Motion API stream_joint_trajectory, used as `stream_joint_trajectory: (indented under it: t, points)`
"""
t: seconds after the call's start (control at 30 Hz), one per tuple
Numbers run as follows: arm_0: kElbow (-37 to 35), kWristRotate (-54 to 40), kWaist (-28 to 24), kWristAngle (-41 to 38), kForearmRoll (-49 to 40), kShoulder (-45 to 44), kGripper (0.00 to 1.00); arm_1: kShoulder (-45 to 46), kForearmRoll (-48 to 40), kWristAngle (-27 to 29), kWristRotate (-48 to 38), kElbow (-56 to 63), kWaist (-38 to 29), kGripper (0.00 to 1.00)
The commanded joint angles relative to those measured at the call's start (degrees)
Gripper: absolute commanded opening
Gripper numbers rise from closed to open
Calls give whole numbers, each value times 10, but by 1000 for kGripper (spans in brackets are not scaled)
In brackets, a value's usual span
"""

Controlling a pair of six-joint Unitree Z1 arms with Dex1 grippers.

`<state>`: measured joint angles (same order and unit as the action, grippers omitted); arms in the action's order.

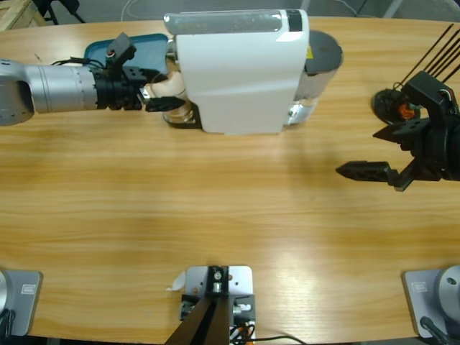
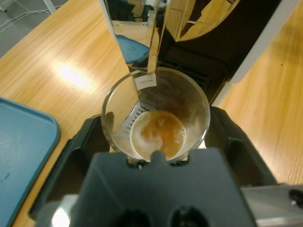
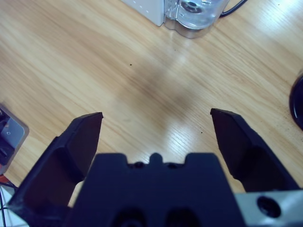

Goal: Pour coffee

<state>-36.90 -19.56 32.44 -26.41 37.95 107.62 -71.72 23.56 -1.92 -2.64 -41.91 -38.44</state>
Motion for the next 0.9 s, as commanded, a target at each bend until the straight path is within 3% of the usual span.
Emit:
stream_joint_trajectory:
  t: [0.03, 0.13, 0.17, 0.23, 0.3, 0.5, 0.9]
  points:
    - [1, -3, -7, -19, 11, 34, 522, -21, 5, 9, -5, 2, -4, 1000]
    - [1, -3, -7, -19, 11, 35, 424, -21, 5, 9, -5, 1, -4, 1000]
    - [1, -3, -8, -19, 11, 36, 264, -21, 5, 10, -5, 1, -4, 1000]
    - [2, -4, -8, -17, 11, 36, 224, -21, 5, 10, -5, 1, -4, 1000]
    - [7, -7, -8, -17, 16, 36, 0, -21, 5, 9, -5, 1, -4, 1000]
    - [54, -3, -8, -14, 133, 50, 0, -22, 5, 10, -5, 1, -4, 1000]
    - [87, 0, -33, -6, 149, -4, 0, -22, 5, 9, -5, 1, -4, 1000]
